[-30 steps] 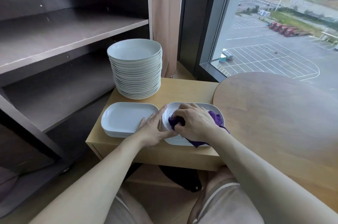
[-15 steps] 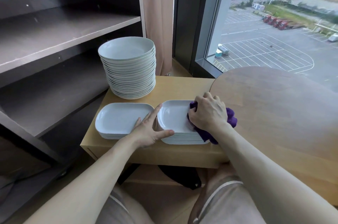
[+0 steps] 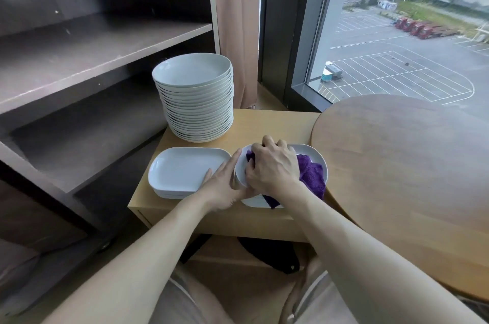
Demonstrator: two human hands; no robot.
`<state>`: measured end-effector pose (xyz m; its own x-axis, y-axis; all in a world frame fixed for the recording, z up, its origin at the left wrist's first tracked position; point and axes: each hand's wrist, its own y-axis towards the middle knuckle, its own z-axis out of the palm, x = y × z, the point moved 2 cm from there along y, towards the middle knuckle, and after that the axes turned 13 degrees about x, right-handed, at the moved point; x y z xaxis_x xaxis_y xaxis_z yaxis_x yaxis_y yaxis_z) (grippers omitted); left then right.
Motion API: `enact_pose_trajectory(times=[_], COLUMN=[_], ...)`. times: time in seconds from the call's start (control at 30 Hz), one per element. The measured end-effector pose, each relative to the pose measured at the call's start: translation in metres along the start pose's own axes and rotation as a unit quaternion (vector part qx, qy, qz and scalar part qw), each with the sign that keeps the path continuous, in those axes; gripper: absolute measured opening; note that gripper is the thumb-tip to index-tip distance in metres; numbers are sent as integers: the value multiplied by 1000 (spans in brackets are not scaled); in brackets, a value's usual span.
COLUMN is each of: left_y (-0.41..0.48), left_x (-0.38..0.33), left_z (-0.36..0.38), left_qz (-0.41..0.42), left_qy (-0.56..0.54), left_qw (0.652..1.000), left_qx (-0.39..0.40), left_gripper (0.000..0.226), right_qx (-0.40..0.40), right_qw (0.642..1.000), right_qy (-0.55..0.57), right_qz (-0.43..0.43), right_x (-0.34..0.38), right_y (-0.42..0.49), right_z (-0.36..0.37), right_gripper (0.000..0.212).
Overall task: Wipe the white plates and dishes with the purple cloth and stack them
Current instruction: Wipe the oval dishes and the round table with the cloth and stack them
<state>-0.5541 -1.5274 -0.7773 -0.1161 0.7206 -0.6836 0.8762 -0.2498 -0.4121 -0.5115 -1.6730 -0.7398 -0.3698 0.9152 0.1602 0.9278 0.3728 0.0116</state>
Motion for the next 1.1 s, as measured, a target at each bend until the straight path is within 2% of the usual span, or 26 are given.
enact_pose_trajectory(times=[0.13, 0.23, 0.4, 0.7, 0.9, 1.1], left_y=[-1, -4, -1, -1, -1, -2], left_x=[-2, -4, 0, 3, 4, 3], left_z=[-2, -2, -1, 0, -1, 0], left_qz=[15, 16, -17, -46, -45, -47], left_qy=[33, 22, -6, -28, -33, -32], left_qw=[999, 999, 1000, 998, 998, 998], left_qx=[1, 19, 19, 22, 25, 22], left_gripper=[103, 111, 117, 114, 114, 112], right_qx=[17, 31, 6, 13, 24, 13], right_qw=[999, 997, 999, 990, 990, 990], right_qy=[9, 30, 29, -75, 0, -11], right_qz=[-51, -68, 12, 115, 142, 141], right_x=[20, 14, -5, -73, -74, -59], right_y=[-5, -8, -23, -33, -11, 3], right_z=[3, 0, 1, -15, -19, -17], right_gripper=[35, 33, 33, 34, 32, 31])
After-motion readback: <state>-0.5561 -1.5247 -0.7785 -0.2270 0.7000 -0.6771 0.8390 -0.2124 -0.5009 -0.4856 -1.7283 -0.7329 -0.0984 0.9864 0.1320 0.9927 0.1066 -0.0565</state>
